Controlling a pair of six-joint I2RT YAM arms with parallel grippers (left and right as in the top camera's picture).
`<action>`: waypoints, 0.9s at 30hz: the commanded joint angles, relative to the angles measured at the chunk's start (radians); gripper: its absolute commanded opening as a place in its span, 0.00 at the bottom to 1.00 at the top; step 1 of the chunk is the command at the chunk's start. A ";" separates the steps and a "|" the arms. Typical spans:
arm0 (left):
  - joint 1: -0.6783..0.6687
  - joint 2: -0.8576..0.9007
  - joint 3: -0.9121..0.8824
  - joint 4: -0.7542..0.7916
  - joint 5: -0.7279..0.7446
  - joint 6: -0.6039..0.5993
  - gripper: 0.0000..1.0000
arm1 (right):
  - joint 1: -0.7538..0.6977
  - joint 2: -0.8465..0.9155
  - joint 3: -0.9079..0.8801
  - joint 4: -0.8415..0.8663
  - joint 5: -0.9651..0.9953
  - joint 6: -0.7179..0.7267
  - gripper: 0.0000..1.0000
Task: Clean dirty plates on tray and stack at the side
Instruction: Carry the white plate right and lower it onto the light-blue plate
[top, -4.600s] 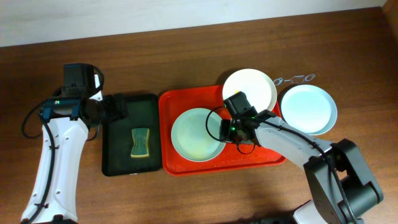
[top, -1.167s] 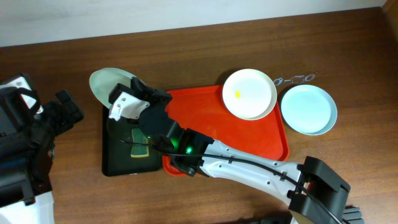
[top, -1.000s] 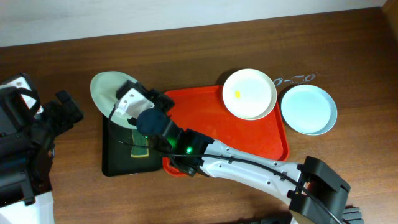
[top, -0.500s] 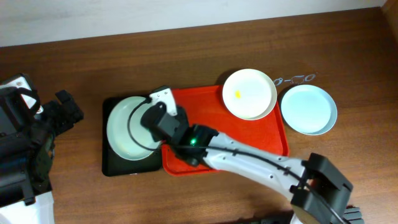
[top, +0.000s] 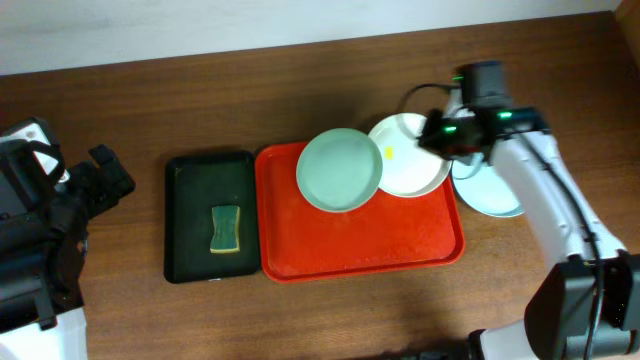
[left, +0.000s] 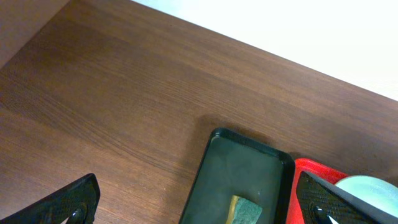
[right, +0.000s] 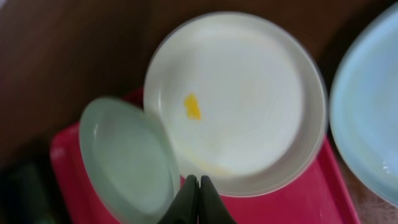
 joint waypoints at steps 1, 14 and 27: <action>0.002 -0.002 0.006 0.002 0.003 -0.012 0.99 | -0.158 -0.014 0.005 -0.087 -0.214 -0.052 0.04; 0.002 -0.003 0.006 0.002 0.003 -0.013 0.99 | 0.266 0.090 0.002 -0.064 0.230 -0.262 0.55; 0.002 -0.002 0.006 0.002 0.003 -0.013 0.99 | 0.314 0.283 0.002 0.097 0.196 -0.255 0.04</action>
